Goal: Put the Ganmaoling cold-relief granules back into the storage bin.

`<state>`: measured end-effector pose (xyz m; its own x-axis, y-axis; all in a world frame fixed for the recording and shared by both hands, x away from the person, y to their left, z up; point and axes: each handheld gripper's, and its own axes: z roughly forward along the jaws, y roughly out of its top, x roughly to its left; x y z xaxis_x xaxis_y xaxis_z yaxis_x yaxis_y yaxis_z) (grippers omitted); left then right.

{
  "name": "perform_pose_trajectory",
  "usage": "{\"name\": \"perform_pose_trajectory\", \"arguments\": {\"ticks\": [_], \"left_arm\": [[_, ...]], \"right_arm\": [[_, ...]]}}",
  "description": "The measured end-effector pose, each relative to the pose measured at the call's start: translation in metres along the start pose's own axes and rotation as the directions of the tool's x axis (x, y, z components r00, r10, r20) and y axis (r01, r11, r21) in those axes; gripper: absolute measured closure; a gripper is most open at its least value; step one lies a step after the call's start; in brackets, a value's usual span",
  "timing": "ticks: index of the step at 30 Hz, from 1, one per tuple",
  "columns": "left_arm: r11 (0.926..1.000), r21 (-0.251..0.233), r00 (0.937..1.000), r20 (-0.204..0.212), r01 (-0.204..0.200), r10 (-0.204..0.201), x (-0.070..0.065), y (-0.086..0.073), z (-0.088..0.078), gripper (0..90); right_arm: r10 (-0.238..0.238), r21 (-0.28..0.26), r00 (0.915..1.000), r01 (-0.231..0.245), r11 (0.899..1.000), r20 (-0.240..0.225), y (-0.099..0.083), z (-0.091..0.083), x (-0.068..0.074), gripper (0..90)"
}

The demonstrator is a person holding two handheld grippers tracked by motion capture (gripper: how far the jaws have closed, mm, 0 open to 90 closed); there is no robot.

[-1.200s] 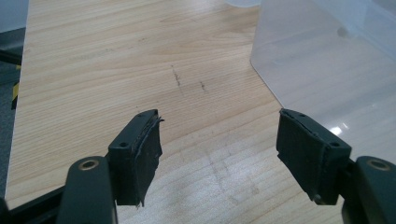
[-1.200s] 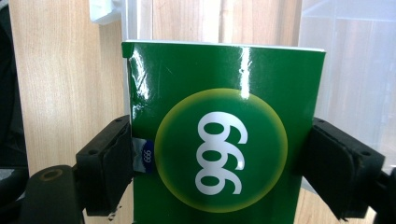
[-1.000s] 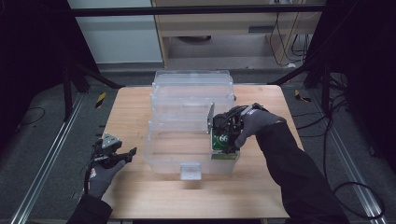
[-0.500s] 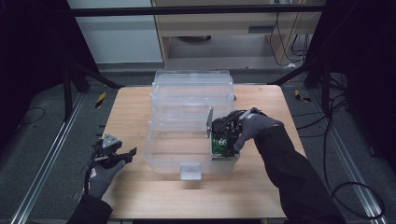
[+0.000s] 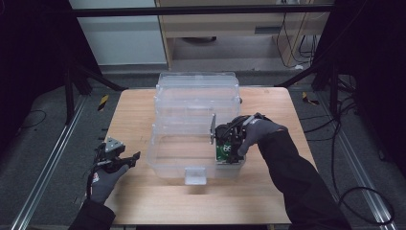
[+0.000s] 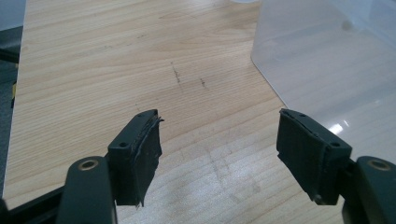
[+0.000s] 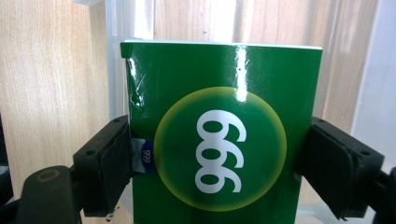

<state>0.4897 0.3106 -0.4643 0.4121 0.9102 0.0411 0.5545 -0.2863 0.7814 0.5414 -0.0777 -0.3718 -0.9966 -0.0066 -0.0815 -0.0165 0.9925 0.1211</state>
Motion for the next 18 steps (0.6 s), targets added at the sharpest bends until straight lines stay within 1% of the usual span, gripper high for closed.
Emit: {"name": "perform_pose_trajectory", "arguments": {"ticks": [4, 7, 18], "left_arm": [[1.0, 0.003, 1.0, 0.0, -0.002, 0.002, 0.0, -0.0003, 0.0004, 29.7], [1.0, 0.006, 1.0, 0.0, -0.002, 0.002, -0.0003, -0.0007, 0.0012, 29.7], [1.0, 0.005, 1.0, 0.0, -0.002, 0.002, -0.0005, -0.0003, 0.0006, 29.6]], "right_arm": [[0.025, -0.021, 0.9996, -0.025, 0.999, -0.012, -0.0024, 0.0038, -0.0008, 16.6], [0.025, -0.028, 0.9997, -0.025, 0.999, -0.006, -0.0036, 0.0045, -0.0003, 16.4], [0.026, -0.022, 0.9997, -0.026, 0.999, 0.0, -0.0038, 0.0077, 0.0006, 15.8]]}}
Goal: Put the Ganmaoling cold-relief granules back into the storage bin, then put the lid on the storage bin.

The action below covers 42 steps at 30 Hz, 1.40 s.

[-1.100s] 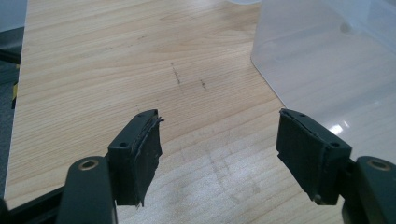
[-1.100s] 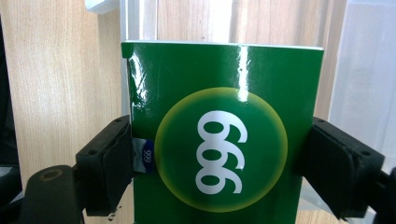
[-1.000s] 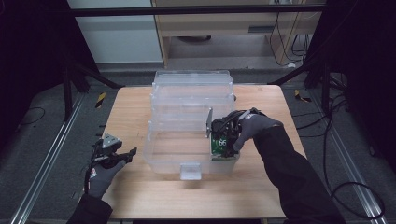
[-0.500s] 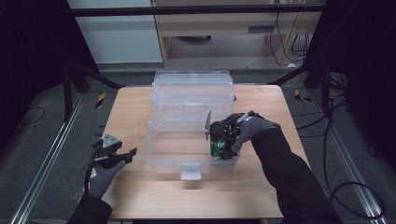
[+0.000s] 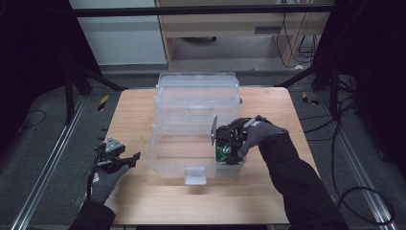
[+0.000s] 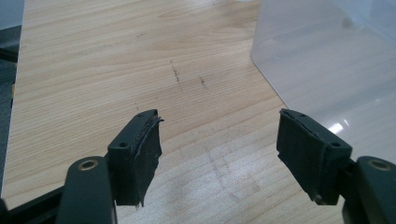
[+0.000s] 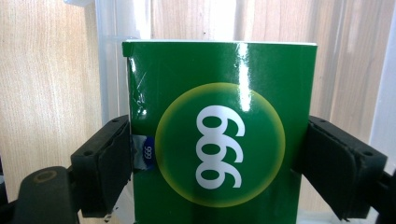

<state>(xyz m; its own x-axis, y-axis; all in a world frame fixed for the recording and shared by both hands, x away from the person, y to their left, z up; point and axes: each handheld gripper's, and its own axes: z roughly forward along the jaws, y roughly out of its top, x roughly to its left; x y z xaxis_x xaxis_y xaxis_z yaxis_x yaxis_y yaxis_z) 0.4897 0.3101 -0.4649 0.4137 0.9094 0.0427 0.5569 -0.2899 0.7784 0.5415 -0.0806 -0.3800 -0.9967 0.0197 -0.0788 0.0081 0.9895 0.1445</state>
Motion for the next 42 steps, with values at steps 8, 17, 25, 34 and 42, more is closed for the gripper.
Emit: {"name": "perform_pose_trajectory", "arguments": {"ticks": [8, 17, 25, 34, 42], "left_arm": [[1.0, 0.002, 1.0, -0.001, -0.001, 0.001, 0.0, 0.0, 0.001, 29.6], [1.0, 0.0, 1.0, 0.0, 0.002, -0.002, 0.0, 0.0, 0.0, 29.6], [0.9998, -0.013, 0.9999, 0.007, 0.012, -0.012, 0.002, 0.0, -0.001, 29.8], [0.9999, -0.01, 0.9999, 0.01, 0.003, -0.003, -0.001, 0.001, -0.001, 29.9], [1.0, -0.008, 0.9999, 0.011, 0.004, -0.004, -0.001, 0.0, 0.001, 29.9]], "right_arm": [[0.02, -0.011, 0.9998, -0.02, 1.0, 0.001, -0.003, -0.005, 0.001, 14.9], [0.102, -0.089, 0.9934, -0.097, 0.991, 0.054, -0.012, -0.023, 0.004, 18.9], [0.127, -0.158, 0.986, -0.109, 0.981, 0.108, -0.022, -0.046, 0.02, 20.8], [0.186, -0.253, 0.9772, -0.155, 0.955, 0.103, -0.022, -0.058, 0.035, 27.5], [0.19, -0.276, 0.9789, -0.162, 0.948, 0.076, -0.013, -0.052, 0.044, 32.6]]}}
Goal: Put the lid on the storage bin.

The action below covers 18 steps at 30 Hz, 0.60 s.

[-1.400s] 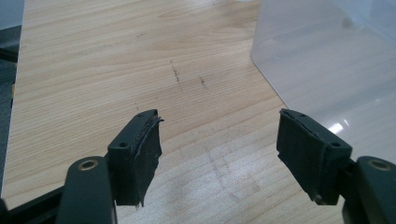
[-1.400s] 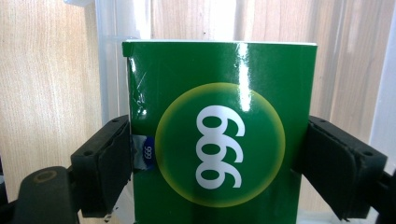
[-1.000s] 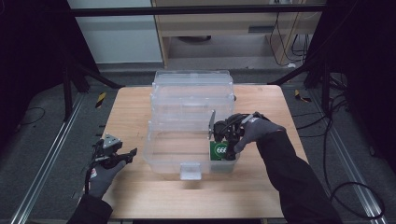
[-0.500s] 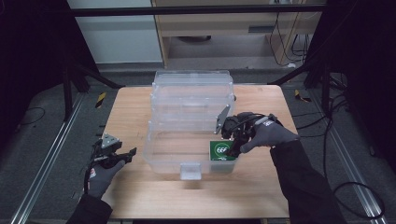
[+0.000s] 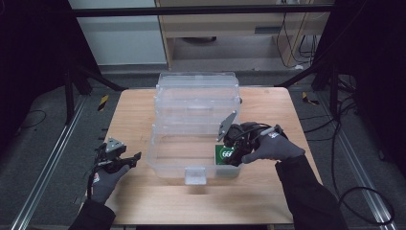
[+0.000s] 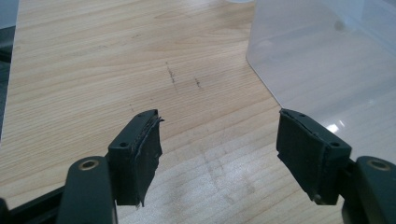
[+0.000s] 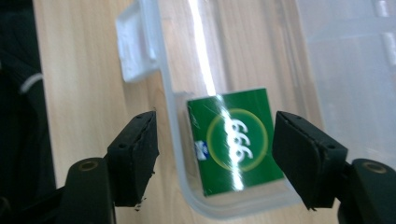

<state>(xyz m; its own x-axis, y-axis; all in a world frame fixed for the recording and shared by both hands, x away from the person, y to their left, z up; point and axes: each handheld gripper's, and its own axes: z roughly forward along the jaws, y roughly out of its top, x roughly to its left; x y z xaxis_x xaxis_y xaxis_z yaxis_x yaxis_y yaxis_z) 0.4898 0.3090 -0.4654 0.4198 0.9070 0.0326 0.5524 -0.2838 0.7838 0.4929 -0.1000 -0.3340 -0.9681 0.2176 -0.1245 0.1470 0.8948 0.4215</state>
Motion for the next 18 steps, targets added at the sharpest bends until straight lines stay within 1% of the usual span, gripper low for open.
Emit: {"name": "perform_pose_trajectory", "arguments": {"ticks": [1, 4, 8, 12, 16, 18], "left_arm": [[1.0, 0.0, 1.0, 0.001, 0.003, -0.003, 0.0, 0.0, 0.0, 29.9], [1.0, 0.002, 1.0, 0.0, 0.001, -0.001, 0.001, 0.0, -0.001, 29.9], [1.0, -0.001, 1.0, -0.002, 0.005, -0.005, 0.001, 0.0, -0.001, 29.9], [1.0, 0.004, 1.0, -0.004, 0.002, -0.002, 0.001, 0.001, -0.001, 30.5], [1.0, 0.003, 1.0, -0.003, 0.004, -0.004, 0.001, 0.001, -0.001, 30.8], [1.0, 0.004, 1.0, -0.002, 0.004, -0.004, 0.001, 0.001, 0.0, 30.9]], "right_arm": [[0.004, 0.0, 1.0, -0.004, 1.0, -0.003, 0.001, 0.002, 0.001, 33.5], [-0.007, 0.01, 0.9998, 0.007, 1.0, -0.02, 0.003, 0.011, 0.005, 34.2], [-0.016, 0.031, 0.9996, 0.016, 0.999, -0.024, 0.007, 0.018, 0.009, 35.2], [-0.028, 0.021, 0.999, 0.029, 0.999, -0.034, 0.014, 0.023, 0.012, 38.4], [-0.043, 0.033, 0.9981, 0.045, 0.998, -0.043, 0.022, 0.029, 0.015, 41.0], [-0.041, 0.036, 0.9977, 0.043, 0.998, -0.054, 0.025, 0.033, 0.016, 41.6]]}}
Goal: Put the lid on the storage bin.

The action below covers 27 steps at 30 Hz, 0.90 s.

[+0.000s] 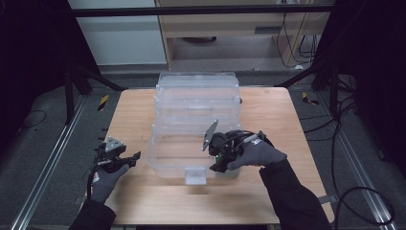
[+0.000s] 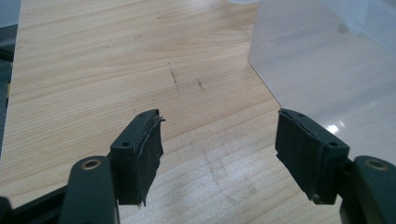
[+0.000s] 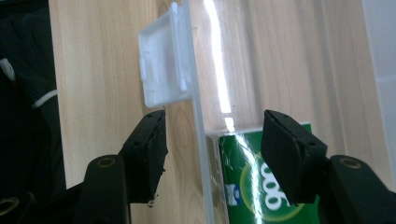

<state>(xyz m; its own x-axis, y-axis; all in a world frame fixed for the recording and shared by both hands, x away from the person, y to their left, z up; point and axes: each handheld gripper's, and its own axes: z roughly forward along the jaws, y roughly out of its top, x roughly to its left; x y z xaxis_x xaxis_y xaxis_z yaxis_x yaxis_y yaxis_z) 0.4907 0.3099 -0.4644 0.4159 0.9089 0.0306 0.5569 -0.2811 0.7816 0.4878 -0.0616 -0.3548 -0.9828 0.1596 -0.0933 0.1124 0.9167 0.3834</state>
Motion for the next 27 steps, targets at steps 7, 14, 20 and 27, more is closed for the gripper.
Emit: {"name": "perform_pose_trajectory", "arguments": {"ticks": [7, 14, 20, 27], "left_arm": [[1.0, 0.0, 1.0, -0.001, -0.001, 0.001, 0.001, 0.0, 0.0, 31.0], [1.0, 0.001, 1.0, 0.001, -0.002, 0.002, 0.001, -0.001, 0.001, 31.1], [1.0, -0.003, 1.0, 0.001, -0.001, 0.001, 0.001, -0.001, -0.001, 31.0], [1.0, -0.003, 1.0, 0.0, -0.001, 0.001, 0.001, -0.001, -0.001, 31.0]], "right_arm": [[-0.005, 0.007, 0.9998, 0.005, 1.0, -0.018, 0.01, 0.012, 0.002, 42.5], [-0.002, 0.017, 0.9995, 0.002, 1.0, -0.031, 0.016, 0.022, 0.003, 43.0], [0.001, 0.028, 0.999, 0.0, 1.0, -0.044, 0.017, 0.029, 0.004, 44.1], [0.043, 0.032, 0.997, -0.041, 0.999, -0.065, 0.012, 0.039, 0.002, 47.7]]}}
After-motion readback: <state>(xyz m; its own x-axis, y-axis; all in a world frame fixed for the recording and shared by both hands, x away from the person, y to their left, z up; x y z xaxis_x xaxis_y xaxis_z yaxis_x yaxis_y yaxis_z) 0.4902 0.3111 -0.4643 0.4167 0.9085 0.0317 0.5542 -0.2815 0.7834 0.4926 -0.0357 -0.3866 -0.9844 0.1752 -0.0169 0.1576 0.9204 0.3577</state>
